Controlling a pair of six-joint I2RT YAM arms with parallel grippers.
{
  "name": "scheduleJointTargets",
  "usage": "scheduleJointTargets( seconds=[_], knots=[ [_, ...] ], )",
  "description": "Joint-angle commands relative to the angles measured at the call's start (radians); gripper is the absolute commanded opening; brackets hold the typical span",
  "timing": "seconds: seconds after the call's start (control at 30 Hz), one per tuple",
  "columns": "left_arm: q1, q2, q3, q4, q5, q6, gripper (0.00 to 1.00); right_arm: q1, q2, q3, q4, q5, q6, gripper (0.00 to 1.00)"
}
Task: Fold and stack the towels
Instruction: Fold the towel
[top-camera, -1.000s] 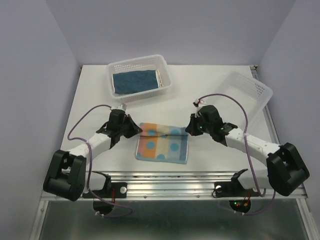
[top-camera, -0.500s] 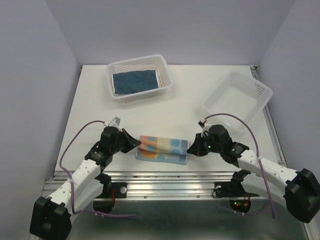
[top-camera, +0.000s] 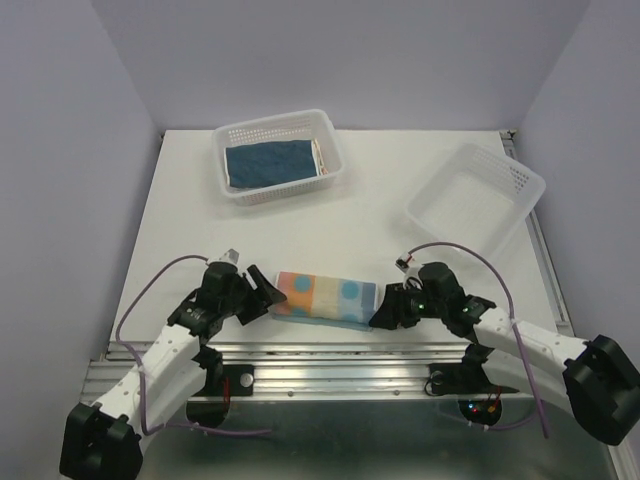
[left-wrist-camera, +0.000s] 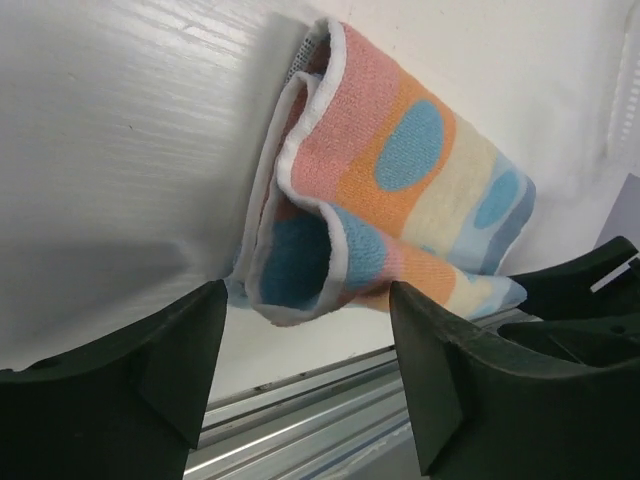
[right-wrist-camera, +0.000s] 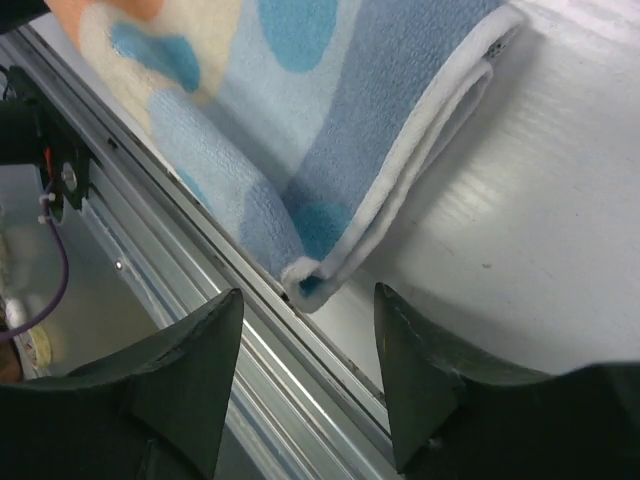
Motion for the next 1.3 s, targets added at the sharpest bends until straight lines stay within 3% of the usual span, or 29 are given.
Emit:
scheduleJointTargets(
  seconds=[0.0, 0.03, 0.07, 0.17, 0.27, 0.5, 0.63, 0.73, 1.0, 1.27],
  knots=[
    [-0.001, -0.097, 0.002, -0.083, -0.002, -0.009, 0.82, 0.009, -0.071, -0.049, 0.053, -0.085, 0.039, 0.78],
    [-0.003, -0.138, -0.001, -0.074, 0.002, -0.006, 0.92, 0.01, -0.093, -0.051, 0.054, -0.118, 0.046, 1.0],
    [-0.003, -0.152, 0.001, -0.071, 0.004, -0.01, 0.98, 0.01, -0.134, -0.051, 0.048, -0.135, 0.054, 1.0],
    [-0.003, -0.167, 0.028, -0.062, -0.022, -0.004, 0.99, 0.009, -0.208, -0.015, -0.001, -0.112, 0.046, 1.0],
    [-0.003, -0.111, 0.064, -0.048, -0.074, 0.013, 0.99, 0.009, -0.252, 0.031, -0.088, 0.004, 0.036, 1.0],
    [-0.012, 0.168, 0.105, 0.051, -0.077, 0.088, 0.98, 0.01, -0.219, 0.058, -0.111, 0.113, 0.031, 1.0],
    [-0.085, 0.309, 0.127, 0.104, -0.097, 0.112, 0.89, 0.009, -0.174, 0.064, -0.104, 0.112, 0.031, 1.0],
    [-0.128, 0.38, 0.171, 0.09, -0.129, 0.122, 0.68, 0.01, -0.154, 0.071, -0.091, 0.104, 0.026, 1.0],
    [-0.183, 0.517, 0.271, 0.047, -0.244, 0.146, 0.26, 0.01, -0.16, 0.094, -0.113, 0.105, -0.003, 1.0],
    [-0.285, 0.698, 0.392, -0.03, -0.343, 0.163, 0.27, 0.009, -0.189, 0.11, -0.133, 0.127, -0.033, 1.0]
  ],
)
